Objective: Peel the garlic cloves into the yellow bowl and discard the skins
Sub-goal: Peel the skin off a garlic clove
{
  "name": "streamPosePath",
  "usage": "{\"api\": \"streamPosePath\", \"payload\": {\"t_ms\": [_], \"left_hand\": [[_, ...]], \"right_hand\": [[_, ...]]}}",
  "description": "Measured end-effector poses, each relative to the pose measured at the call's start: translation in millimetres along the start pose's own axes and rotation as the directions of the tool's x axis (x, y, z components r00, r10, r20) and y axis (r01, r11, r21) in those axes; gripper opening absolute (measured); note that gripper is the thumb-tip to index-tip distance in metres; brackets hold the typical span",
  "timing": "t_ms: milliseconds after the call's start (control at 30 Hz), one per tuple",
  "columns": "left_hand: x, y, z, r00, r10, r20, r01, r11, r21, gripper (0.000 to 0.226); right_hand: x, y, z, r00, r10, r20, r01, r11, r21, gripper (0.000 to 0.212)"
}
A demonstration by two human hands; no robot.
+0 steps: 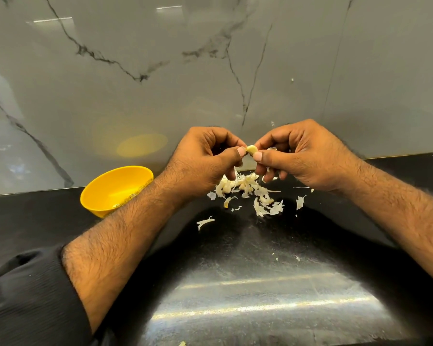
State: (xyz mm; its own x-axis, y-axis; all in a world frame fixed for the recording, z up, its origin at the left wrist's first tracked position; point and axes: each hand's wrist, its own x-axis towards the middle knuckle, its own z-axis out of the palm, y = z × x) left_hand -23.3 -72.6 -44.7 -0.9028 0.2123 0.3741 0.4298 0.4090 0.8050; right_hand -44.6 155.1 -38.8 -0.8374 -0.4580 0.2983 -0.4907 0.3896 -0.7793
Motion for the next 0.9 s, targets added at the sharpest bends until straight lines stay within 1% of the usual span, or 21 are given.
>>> {"api": "streamPosePath", "payload": {"t_ms": [133, 267, 333, 433, 567, 633, 733, 833, 900], "left_hand": [[0, 0, 2, 1.0, -0.01, 0.001, 0.01, 1.0, 0.019, 0.009], [0, 0, 5, 0.998, -0.059, -0.009, 0.058, 0.996, -0.061, 0.011], [-1, 0, 6, 0.997, -0.079, -0.02, 0.077, 0.991, -0.112, 0.011], [-1, 0, 8, 0.995, -0.099, -0.021, 0.095, 0.983, -0.155, 0.013], [-2, 3, 10, 0.992, -0.123, -0.01, 0.118, 0.969, -0.216, 0.012], [-2, 5, 10, 0.991, -0.131, -0.005, 0.126, 0.963, -0.24, 0.011], [-2, 6, 11, 0.99, -0.138, 0.003, 0.134, 0.957, -0.256, 0.012], [-3, 8, 12, 0.987, -0.158, 0.022, 0.157, 0.941, -0.301, 0.012], [-3, 9, 11, 0.983, -0.179, 0.032, 0.179, 0.918, -0.355, 0.013]], "right_hand": [[-1, -2, 0, 1.0, -0.014, -0.003, 0.013, 0.999, -0.046, 0.011], [-1, -1, 3, 0.999, -0.016, -0.046, 0.017, 1.0, 0.013, 0.02], [-1, 0, 4, 0.997, -0.034, -0.062, 0.035, 0.999, 0.012, 0.021], [-1, 1, 6, 0.989, -0.093, -0.111, 0.088, 0.995, -0.049, 0.018], [0, 1, 7, 0.972, -0.166, -0.166, 0.14, 0.977, -0.161, 0.022], [0, 2, 7, 0.969, -0.169, -0.18, 0.148, 0.981, -0.126, 0.021], [1, 4, 8, 0.97, -0.145, -0.193, 0.133, 0.989, -0.072, 0.014], [2, 5, 10, 0.97, -0.146, -0.192, 0.133, 0.988, -0.079, 0.01], [1, 5, 11, 0.968, -0.169, -0.188, 0.153, 0.983, -0.099, 0.011]]}}
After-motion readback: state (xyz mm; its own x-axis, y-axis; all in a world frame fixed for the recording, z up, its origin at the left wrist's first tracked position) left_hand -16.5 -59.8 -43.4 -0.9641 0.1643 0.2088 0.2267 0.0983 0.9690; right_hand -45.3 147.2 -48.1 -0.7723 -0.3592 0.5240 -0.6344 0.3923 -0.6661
